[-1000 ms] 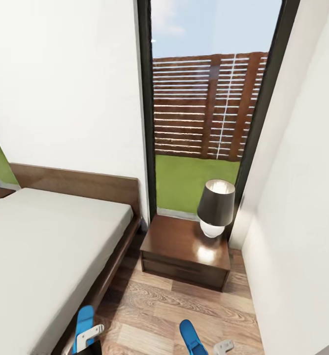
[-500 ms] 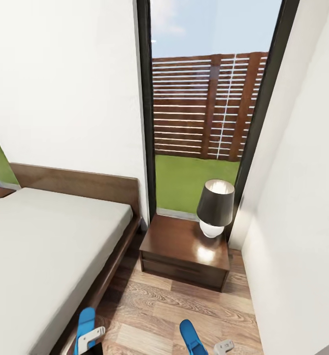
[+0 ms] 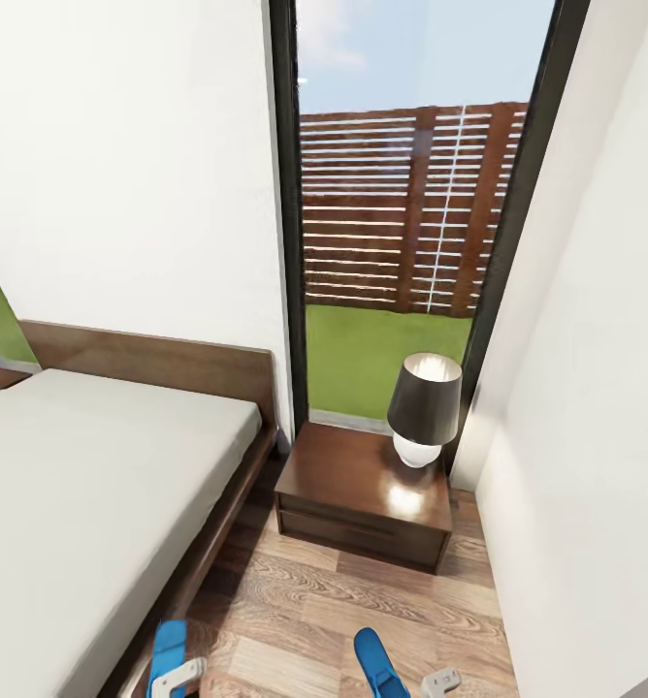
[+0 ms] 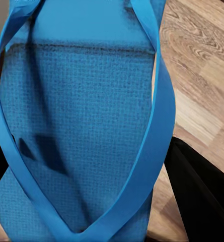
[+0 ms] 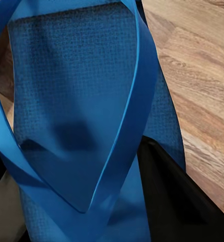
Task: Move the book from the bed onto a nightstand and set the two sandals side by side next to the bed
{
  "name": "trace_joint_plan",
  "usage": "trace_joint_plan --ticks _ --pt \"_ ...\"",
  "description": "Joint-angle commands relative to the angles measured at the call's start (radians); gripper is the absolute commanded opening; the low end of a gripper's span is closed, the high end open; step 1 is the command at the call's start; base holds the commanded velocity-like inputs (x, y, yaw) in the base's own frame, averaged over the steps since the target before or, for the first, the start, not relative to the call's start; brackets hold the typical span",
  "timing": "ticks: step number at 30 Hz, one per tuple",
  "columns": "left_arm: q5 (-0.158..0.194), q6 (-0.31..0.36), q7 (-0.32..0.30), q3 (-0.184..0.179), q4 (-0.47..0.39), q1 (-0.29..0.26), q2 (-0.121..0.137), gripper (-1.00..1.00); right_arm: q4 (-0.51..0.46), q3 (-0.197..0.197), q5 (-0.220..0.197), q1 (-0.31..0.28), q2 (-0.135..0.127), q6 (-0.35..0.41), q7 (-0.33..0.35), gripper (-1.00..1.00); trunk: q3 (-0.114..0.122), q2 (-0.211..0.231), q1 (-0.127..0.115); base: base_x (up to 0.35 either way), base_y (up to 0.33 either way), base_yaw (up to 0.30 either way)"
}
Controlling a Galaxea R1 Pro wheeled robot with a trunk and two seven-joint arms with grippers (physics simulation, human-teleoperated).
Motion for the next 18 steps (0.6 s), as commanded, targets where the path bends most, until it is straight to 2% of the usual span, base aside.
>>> trace_joint_plan --ticks 1,8,18 --pt "0.001 -0.004 0.001 0.001 0.005 0.001 -0.001 -1.00 -0.002 -0.002 0.002 0.000 0.000 0.008 0.004 -1.00 -0.002 -0.002 0.001 0.000 0.000 0.000" --pt "-0.001 -0.004 -0.017 -0.004 0.047 0.043 -0.002 -1.00 -0.003 -0.002 0.001 0.000 -0.001 0.008 0.005 -1.00 -0.002 -0.002 0.001 0.000 0.000 0.000" --pt "-0.001 -0.005 -0.030 -0.025 0.053 0.108 -0.009 -1.00 -0.001 -0.004 0.000 0.000 -0.002 0.008 0.005 -1.00 -0.002 -0.002 0.001 0.000 0.000 0.000"
